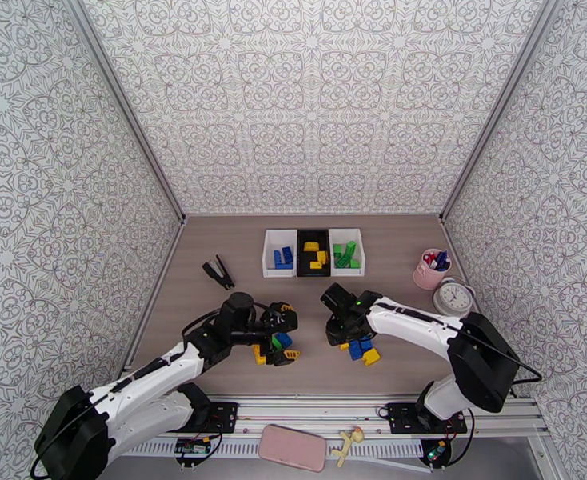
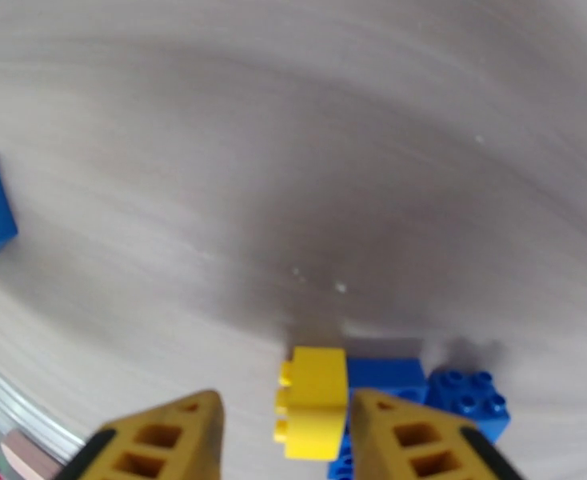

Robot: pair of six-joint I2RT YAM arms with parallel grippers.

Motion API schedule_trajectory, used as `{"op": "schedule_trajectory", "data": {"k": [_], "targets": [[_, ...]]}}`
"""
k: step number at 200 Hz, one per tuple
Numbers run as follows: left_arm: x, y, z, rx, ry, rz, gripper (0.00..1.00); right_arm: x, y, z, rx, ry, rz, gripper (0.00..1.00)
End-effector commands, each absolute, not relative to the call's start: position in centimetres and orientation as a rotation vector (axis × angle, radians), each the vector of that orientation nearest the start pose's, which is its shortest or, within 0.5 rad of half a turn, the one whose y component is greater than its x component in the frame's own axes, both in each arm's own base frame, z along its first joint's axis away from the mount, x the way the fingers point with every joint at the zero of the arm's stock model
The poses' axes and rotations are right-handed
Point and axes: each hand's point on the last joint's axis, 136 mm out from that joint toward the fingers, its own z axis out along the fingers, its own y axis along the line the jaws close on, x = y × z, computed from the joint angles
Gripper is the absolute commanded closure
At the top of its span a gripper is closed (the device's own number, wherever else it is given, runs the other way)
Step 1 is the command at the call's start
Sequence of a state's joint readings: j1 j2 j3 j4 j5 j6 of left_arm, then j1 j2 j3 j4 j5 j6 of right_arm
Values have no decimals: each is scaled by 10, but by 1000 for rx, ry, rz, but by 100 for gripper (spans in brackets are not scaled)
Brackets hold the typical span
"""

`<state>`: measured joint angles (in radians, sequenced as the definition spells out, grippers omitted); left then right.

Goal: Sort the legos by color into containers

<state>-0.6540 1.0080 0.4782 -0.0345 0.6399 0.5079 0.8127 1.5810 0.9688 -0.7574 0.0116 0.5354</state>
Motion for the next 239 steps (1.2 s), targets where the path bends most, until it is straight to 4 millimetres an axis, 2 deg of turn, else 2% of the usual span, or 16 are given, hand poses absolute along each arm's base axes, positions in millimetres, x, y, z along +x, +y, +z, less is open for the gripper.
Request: {"op": "schedule_trajectory", "data": {"k": [1,78,149,162,208,222,239], "targets": [[168,-261,144,1480,1519,-791,0,214,228,46,-410,2953,181,57],[171,-260,145,1473,1522,-793,0,206,226,26,-431,3010,167,57],[172,-259,149,1464,1507,-783,0,209,222,27,-381,2996,140,72],[174,-259,151,1457,1502,-774,0,211,222,31,-381,2980,141,77],[177,-258,155,1428,1499,-782,0,233,228,58,-364,2871,194,78],[179,-257,156,1419,1496,-775,0,247,234,70,-349,2818,244,78],[184,-257,158,1385,1499,-765,0,278,242,91,-288,2709,295,79]]}}
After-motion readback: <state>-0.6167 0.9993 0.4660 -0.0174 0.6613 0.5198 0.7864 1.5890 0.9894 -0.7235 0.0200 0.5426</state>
